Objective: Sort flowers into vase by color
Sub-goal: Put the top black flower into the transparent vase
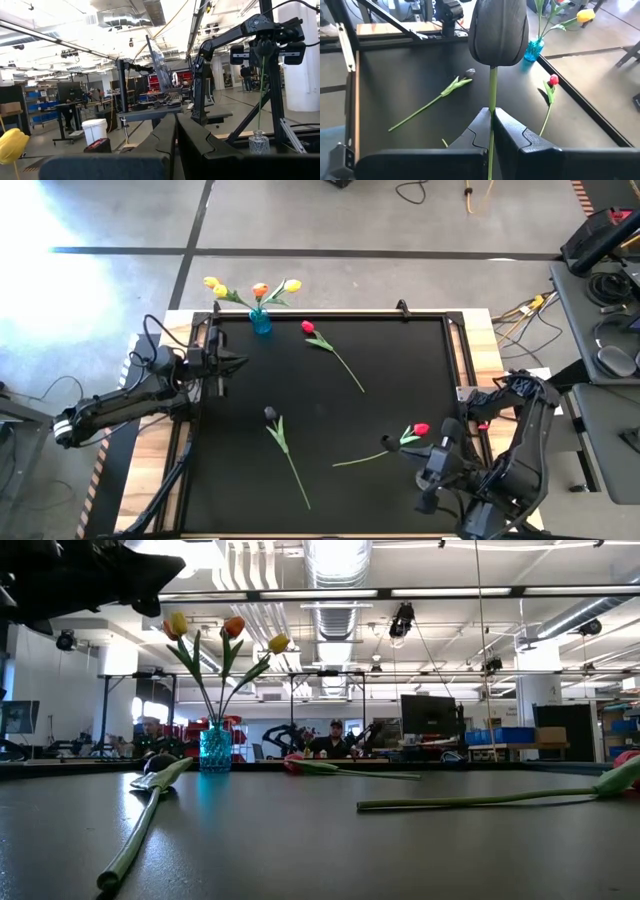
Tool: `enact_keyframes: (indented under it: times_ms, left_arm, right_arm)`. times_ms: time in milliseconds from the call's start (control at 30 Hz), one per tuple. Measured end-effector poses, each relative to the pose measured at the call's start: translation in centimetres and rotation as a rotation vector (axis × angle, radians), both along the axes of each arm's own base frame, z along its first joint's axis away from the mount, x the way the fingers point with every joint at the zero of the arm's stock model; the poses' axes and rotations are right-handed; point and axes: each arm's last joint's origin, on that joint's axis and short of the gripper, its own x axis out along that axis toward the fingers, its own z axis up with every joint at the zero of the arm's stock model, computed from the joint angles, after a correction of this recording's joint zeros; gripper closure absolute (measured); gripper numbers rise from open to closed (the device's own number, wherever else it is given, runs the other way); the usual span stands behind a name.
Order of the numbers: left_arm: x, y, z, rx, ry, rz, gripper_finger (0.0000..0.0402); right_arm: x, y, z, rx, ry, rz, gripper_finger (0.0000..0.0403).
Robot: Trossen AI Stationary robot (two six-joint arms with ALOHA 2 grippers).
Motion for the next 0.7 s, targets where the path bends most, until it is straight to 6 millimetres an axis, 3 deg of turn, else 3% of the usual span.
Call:
enact_keyframes:
  times_ms: [500, 700]
  left_arm:
    - [0.1, 0.1, -0.1, -0.011, 0.011, -0.002, 0.0402]
    - [0.1, 0.1, -0.1, -0.012, 0.011, -0.002, 0.0402]
  right_arm:
    - [-1.1, 0.5, -0.5, 0.021, -0.010, 0.014, 0.0394]
    - [-1.0, 0.6, -1.6, -0.016, 0.015, 0.014, 0.0394]
